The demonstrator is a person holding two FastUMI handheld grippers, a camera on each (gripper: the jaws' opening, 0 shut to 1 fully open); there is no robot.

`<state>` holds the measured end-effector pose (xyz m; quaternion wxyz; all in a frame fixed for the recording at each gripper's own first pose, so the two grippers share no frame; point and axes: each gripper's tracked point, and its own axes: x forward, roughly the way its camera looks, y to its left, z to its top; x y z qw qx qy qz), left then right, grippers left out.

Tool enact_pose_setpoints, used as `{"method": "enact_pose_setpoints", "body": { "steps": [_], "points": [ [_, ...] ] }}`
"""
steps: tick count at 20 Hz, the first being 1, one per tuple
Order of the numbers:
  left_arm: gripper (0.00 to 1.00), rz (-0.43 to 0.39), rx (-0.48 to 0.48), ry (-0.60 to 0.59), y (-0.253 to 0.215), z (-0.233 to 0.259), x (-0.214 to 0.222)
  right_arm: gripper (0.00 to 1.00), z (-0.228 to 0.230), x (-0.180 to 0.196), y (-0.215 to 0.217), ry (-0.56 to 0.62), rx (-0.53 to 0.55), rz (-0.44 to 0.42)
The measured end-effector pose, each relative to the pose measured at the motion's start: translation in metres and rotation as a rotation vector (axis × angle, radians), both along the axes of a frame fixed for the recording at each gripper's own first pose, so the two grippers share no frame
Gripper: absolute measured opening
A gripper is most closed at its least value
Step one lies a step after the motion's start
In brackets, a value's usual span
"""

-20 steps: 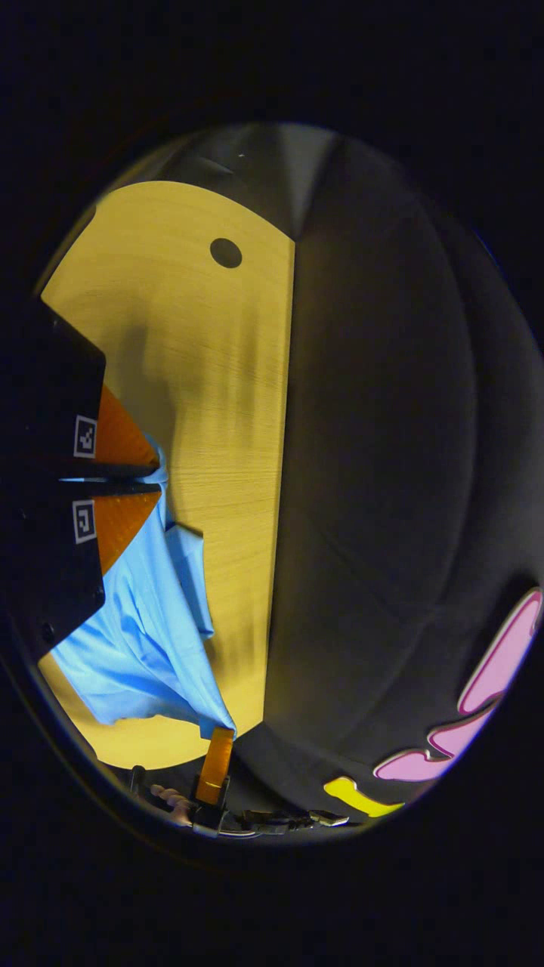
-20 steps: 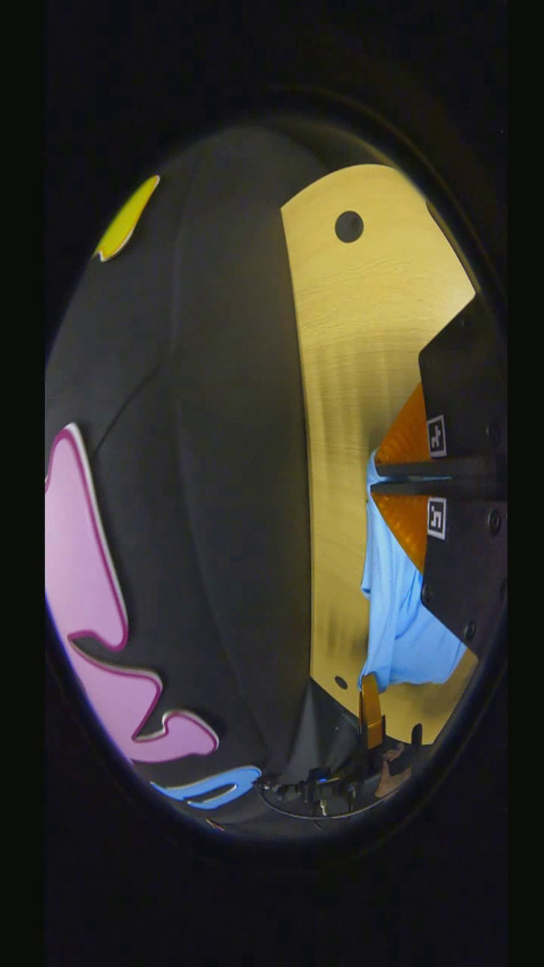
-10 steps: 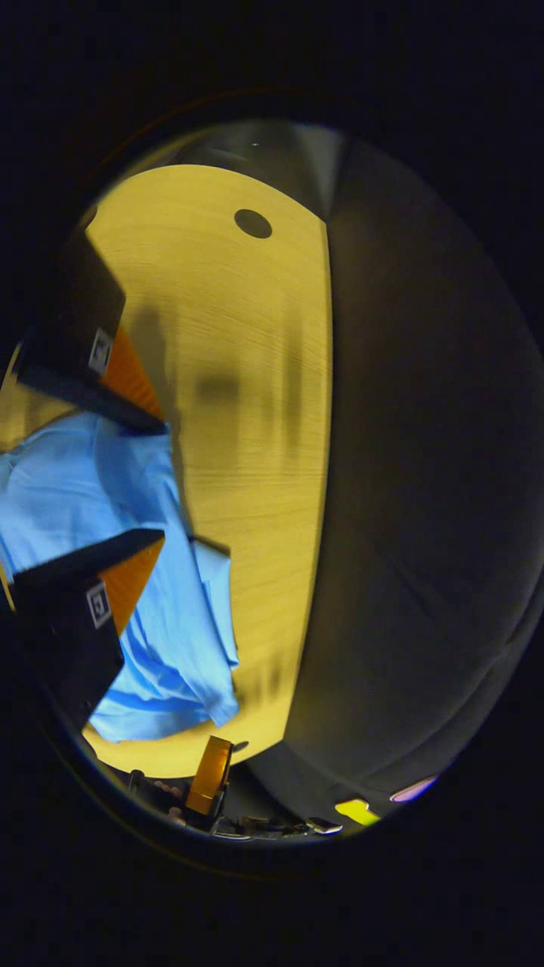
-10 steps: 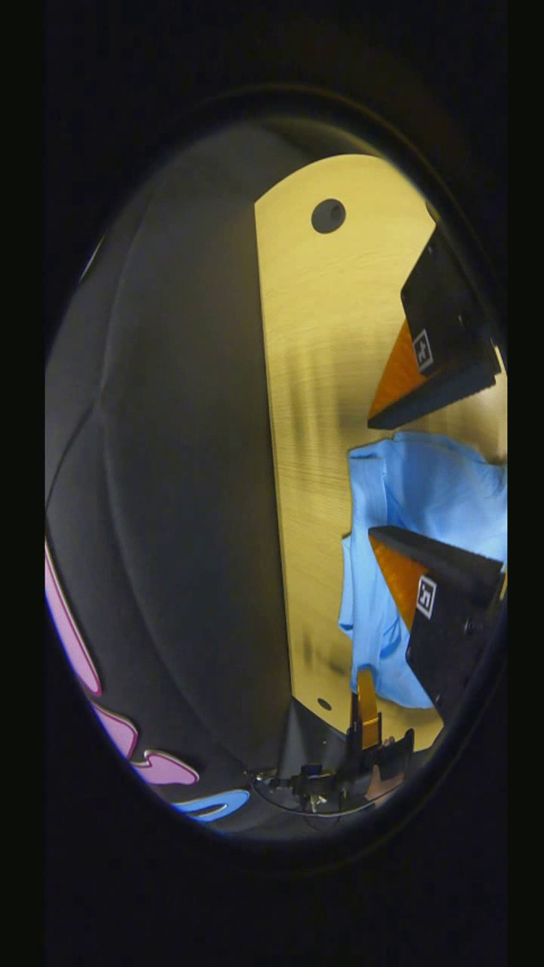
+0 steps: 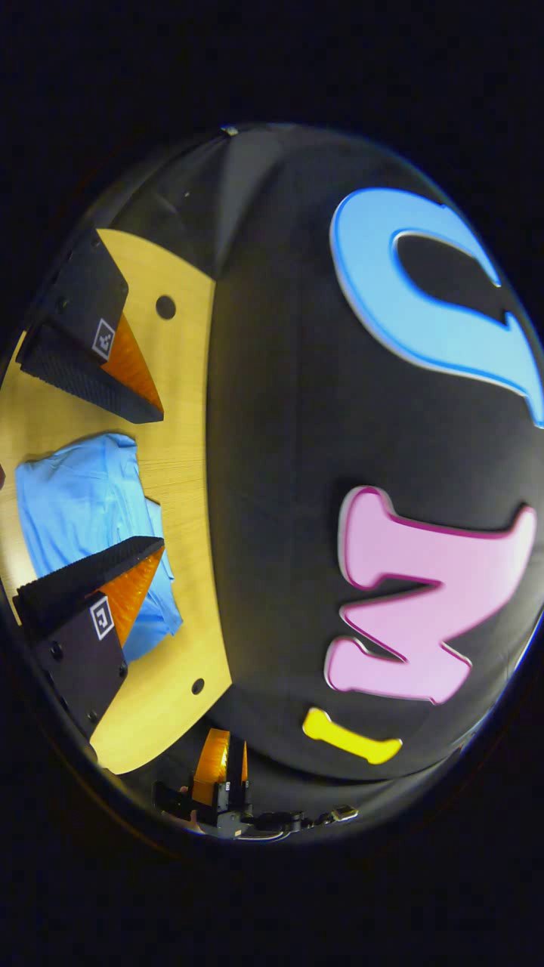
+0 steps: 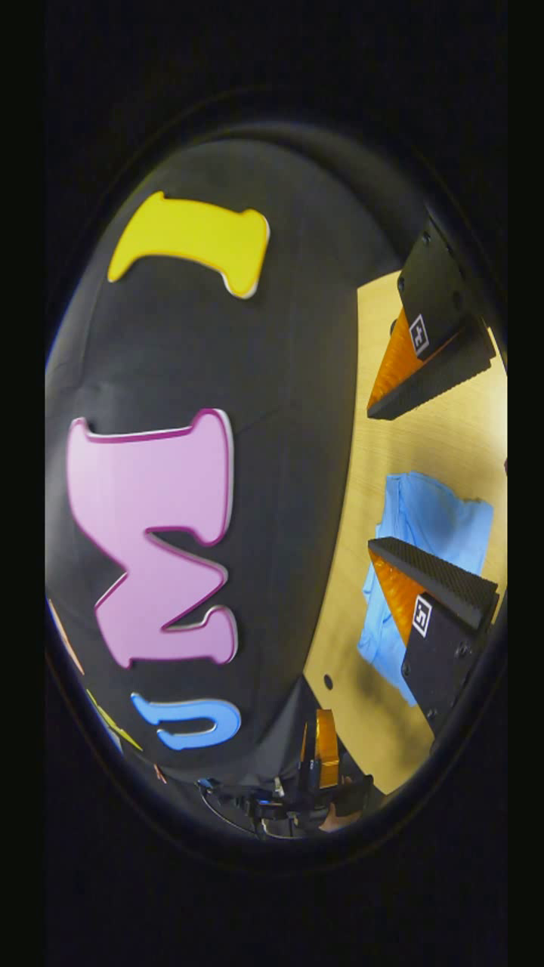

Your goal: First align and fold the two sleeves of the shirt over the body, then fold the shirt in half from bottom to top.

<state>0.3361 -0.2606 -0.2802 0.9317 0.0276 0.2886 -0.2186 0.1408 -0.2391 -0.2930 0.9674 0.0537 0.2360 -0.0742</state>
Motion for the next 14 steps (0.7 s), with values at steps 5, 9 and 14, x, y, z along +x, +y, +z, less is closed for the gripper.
{"method": "enact_pose_setpoints", "body": {
  "steps": [5, 9, 14],
  "points": [
    [0.97, 0.023, -0.082, -0.123, 0.046, 0.091, -0.124, 0.98, 0.109, -0.11, 0.041, -0.124, -0.13, -0.085],
    [0.97, 0.057, -0.1, -0.208, 0.091, 0.132, -0.228, 0.96, 0.178, -0.213, 0.086, -0.249, -0.173, -0.254],
    [0.96, 0.1, -0.117, -0.173, 0.123, 0.142, -0.342, 0.96, 0.216, -0.314, 0.153, -0.315, -0.201, -0.315]
  ]
}}
